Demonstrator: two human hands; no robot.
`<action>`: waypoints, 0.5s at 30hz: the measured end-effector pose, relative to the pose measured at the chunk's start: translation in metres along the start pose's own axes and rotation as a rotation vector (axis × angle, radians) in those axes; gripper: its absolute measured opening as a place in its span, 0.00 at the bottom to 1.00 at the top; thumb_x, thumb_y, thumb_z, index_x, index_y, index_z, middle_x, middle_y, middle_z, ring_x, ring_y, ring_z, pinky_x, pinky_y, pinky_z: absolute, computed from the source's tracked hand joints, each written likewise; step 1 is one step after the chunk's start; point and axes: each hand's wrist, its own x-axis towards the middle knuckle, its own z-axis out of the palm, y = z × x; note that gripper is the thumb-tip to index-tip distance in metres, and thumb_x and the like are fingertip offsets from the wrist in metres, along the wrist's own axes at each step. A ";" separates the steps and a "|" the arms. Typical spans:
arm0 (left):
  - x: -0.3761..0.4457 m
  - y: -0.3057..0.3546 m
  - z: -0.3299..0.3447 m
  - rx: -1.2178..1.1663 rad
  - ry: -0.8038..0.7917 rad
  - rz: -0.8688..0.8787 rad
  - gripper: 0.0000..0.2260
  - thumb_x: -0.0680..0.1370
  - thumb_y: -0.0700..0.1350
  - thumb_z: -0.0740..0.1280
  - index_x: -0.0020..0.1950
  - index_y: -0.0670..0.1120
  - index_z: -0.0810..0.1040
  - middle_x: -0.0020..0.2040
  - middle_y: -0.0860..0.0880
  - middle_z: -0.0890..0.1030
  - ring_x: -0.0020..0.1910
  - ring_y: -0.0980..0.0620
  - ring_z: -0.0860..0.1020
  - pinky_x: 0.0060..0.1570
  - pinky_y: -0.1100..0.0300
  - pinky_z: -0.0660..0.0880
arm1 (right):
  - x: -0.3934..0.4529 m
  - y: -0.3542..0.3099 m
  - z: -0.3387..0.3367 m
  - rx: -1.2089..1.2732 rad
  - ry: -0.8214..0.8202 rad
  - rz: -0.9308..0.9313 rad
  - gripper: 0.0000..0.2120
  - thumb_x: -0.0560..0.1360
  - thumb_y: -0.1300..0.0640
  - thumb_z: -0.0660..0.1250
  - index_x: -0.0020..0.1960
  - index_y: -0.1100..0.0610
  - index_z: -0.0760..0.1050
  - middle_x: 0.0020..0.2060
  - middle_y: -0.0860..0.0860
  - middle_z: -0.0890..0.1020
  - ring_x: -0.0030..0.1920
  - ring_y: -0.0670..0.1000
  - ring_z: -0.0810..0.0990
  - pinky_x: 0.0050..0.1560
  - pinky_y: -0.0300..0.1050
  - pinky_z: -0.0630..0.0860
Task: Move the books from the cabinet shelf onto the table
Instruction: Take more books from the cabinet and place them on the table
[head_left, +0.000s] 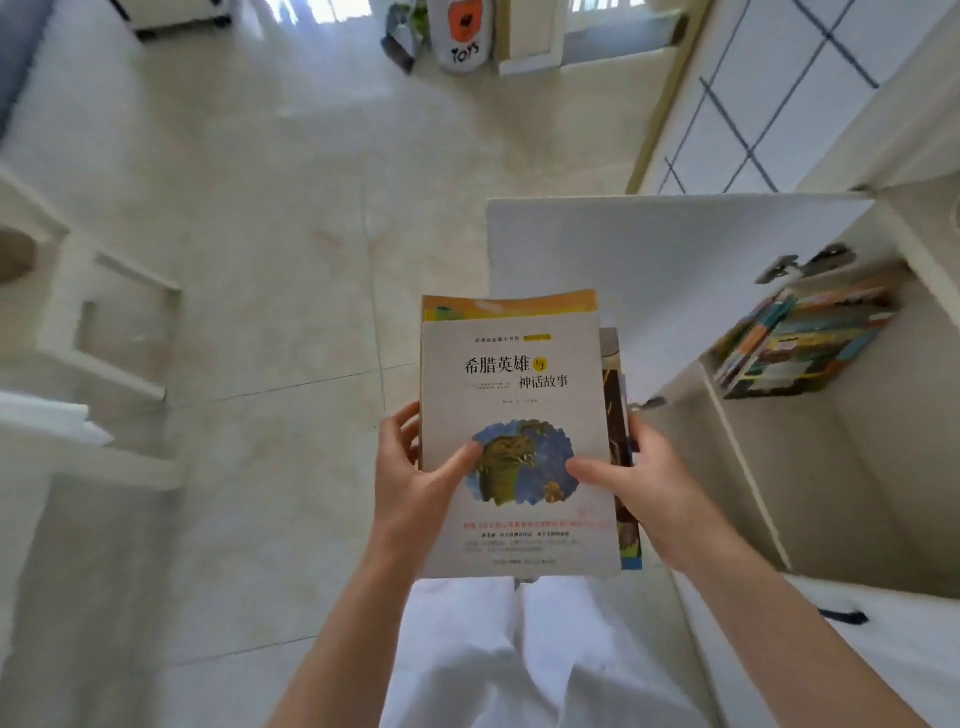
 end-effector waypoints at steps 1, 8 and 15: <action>-0.006 -0.003 -0.017 -0.021 0.057 -0.005 0.27 0.70 0.40 0.76 0.64 0.51 0.68 0.55 0.54 0.80 0.49 0.55 0.82 0.41 0.58 0.82 | 0.001 -0.006 0.016 -0.042 -0.059 -0.014 0.20 0.71 0.62 0.74 0.58 0.46 0.73 0.49 0.48 0.84 0.47 0.54 0.85 0.49 0.59 0.82; -0.045 -0.031 -0.123 -0.119 0.434 -0.019 0.29 0.69 0.42 0.77 0.66 0.52 0.69 0.57 0.55 0.79 0.52 0.53 0.82 0.42 0.58 0.82 | -0.006 -0.035 0.132 -0.287 -0.352 -0.066 0.18 0.70 0.62 0.74 0.53 0.48 0.72 0.49 0.50 0.83 0.45 0.52 0.84 0.40 0.49 0.83; -0.105 -0.077 -0.243 -0.214 0.777 -0.055 0.28 0.70 0.42 0.77 0.67 0.51 0.70 0.57 0.54 0.81 0.51 0.52 0.82 0.41 0.59 0.82 | -0.046 -0.033 0.283 -0.512 -0.591 -0.153 0.18 0.70 0.63 0.74 0.47 0.44 0.71 0.43 0.45 0.81 0.42 0.51 0.84 0.40 0.49 0.82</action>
